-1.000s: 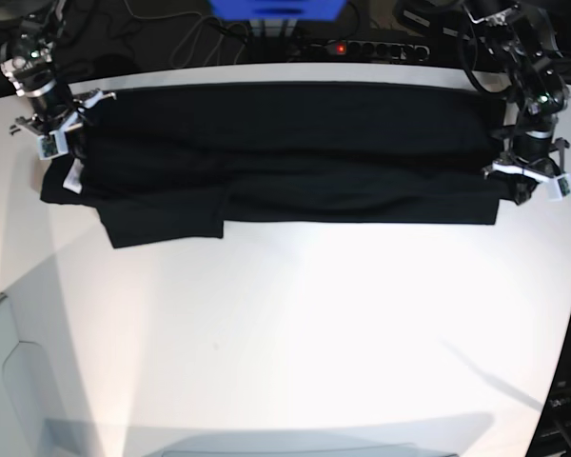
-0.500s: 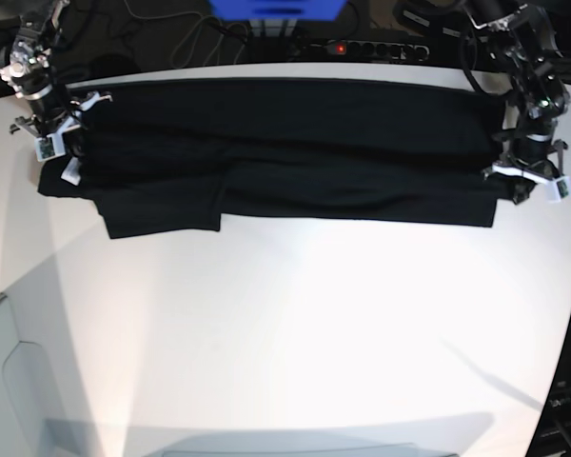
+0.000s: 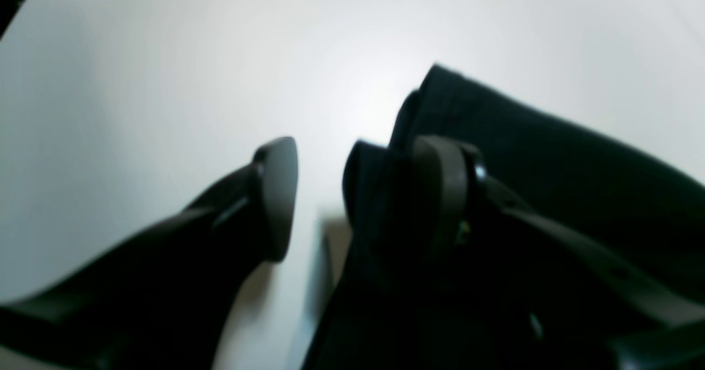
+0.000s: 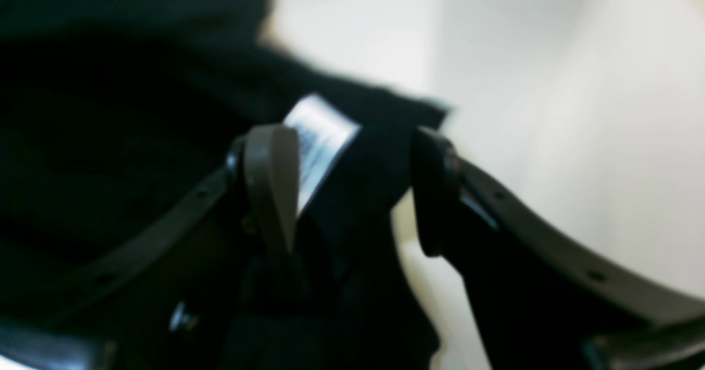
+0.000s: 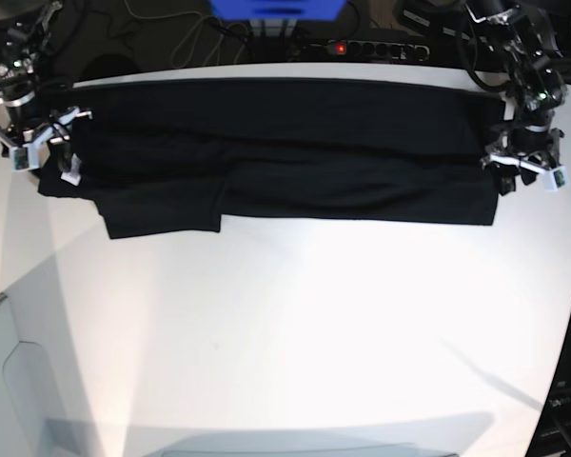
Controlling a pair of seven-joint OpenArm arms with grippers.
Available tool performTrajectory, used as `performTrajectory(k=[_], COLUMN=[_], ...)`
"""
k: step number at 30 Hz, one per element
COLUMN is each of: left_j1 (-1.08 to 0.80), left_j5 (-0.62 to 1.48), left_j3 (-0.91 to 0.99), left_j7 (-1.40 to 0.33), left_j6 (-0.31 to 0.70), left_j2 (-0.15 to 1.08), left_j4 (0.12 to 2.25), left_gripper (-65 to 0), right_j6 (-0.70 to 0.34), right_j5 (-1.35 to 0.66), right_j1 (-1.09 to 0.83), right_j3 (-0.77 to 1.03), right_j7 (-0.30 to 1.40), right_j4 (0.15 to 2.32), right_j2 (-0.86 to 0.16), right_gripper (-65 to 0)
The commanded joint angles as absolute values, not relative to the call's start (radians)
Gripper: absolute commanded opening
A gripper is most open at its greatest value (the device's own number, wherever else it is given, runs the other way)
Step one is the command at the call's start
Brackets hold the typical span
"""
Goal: Fold the T-shirt properly
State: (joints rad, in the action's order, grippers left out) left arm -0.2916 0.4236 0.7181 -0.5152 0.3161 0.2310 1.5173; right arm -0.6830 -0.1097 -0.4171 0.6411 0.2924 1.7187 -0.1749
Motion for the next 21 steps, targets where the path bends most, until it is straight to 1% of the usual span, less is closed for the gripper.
performTrajectory(k=[1, 7, 12, 16, 21], left_j1=[-0.292, -0.292, -0.309, -0.348, -0.417], left_j5=[0.435, 0.435, 0.435, 0.437, 0.437], left_j3=[0.725, 0.717, 0.714, 0.725, 0.725], left_j7=[-0.49, -0.49, -0.492, -0.492, -0.49], left_j6=[0.318, 0.318, 0.318, 0.318, 0.32], left_j2=[0.243, 0.209, 0.2, 0.194, 0.194], left_j4=[1.529, 1.526, 1.527, 1.566, 1.664], left_gripper=[-32.4, -32.4, -32.4, -32.5, -32.5], right_j6=[-0.698, -0.698, -0.698, -0.698, -0.698], right_j5=[-0.139, -0.143, -0.142, -0.142, -0.14], right_j1=[-0.404, -0.335, -0.234, -0.16, -0.116], right_j3=[0.662, 0.674, 0.61, 0.587, 0.541], right_j7=[0.265, 0.274, 0.403, 0.479, 0.493], right_j4=[1.747, 1.756, 1.753, 1.756, 1.751], right_j2=[-0.182, -0.179, -0.185, -0.183, -0.185], right_gripper=[-31.7, -31.5, -31.5, -31.7, -31.7])
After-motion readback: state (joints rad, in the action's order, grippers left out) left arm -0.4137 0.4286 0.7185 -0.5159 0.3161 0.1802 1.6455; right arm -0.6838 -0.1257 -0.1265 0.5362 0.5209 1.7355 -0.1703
